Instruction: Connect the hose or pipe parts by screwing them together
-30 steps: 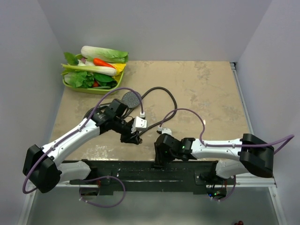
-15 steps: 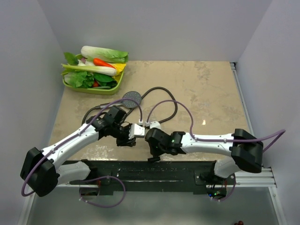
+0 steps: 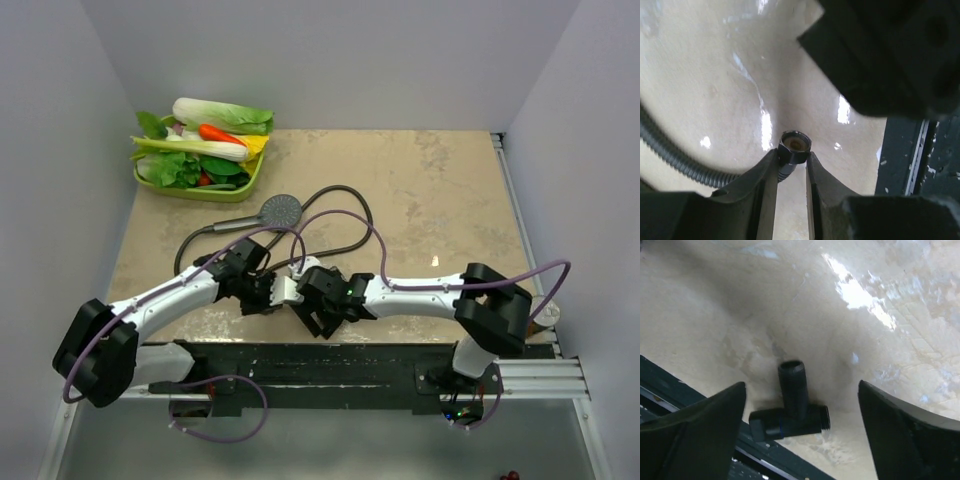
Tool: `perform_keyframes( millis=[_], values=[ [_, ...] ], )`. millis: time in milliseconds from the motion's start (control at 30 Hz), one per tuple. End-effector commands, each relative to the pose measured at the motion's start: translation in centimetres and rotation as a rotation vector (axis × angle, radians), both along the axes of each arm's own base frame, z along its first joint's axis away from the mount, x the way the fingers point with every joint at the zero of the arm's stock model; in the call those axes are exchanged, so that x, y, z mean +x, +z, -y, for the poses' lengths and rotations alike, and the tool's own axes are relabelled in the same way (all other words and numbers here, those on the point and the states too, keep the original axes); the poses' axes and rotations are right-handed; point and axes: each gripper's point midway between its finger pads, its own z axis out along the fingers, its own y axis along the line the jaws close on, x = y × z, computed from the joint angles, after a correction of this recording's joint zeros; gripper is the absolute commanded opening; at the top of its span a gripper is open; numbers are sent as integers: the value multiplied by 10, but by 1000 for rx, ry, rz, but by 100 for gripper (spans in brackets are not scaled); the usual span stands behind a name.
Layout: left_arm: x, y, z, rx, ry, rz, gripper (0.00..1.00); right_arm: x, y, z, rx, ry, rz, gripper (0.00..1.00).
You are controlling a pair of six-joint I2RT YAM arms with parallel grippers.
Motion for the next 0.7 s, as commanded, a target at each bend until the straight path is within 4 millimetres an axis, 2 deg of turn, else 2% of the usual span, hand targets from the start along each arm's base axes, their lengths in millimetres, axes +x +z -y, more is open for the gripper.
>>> perform_keyframes(
  millis=[0,100,133,167,200,233,267,333,367,400,467,600,633,667],
  values=[
    [24,-1,13,-37,9,71,0,8,44,10,122,-44,121,99],
    [24,-10,19,-37,1,11,0,13,69,25,217,-158,167,99],
    [27,-7,24,-47,0,7,0,14,93,29,306,-212,181,99],
    [29,-7,27,-54,-3,-3,0,13,98,36,325,-245,181,99],
    [29,-6,30,-64,-8,-14,2,13,101,45,347,-284,181,99],
    [32,-6,34,-66,-10,-24,10,9,113,49,430,-356,156,99],
    [33,-5,37,-73,-16,-28,13,4,114,51,467,-382,132,99],
    [33,-6,43,-82,-36,-61,20,-9,101,59,521,-491,35,99],
    [33,-8,45,-80,-44,-75,22,-15,107,59,585,-513,1,99],
    [32,-12,45,-67,-52,-99,24,-26,92,63,593,-523,-45,99],
    [29,-18,41,-42,-72,-116,30,-46,94,55,722,-530,-138,98],
    [26,-26,35,-21,-96,-116,38,-60,86,48,786,-546,-225,99],
    [26,-24,36,-28,-96,-112,47,-63,85,45,794,-547,-249,99],
    [27,-18,40,-51,-109,-98,64,-63,80,43,789,-559,-260,99]
  ],
)
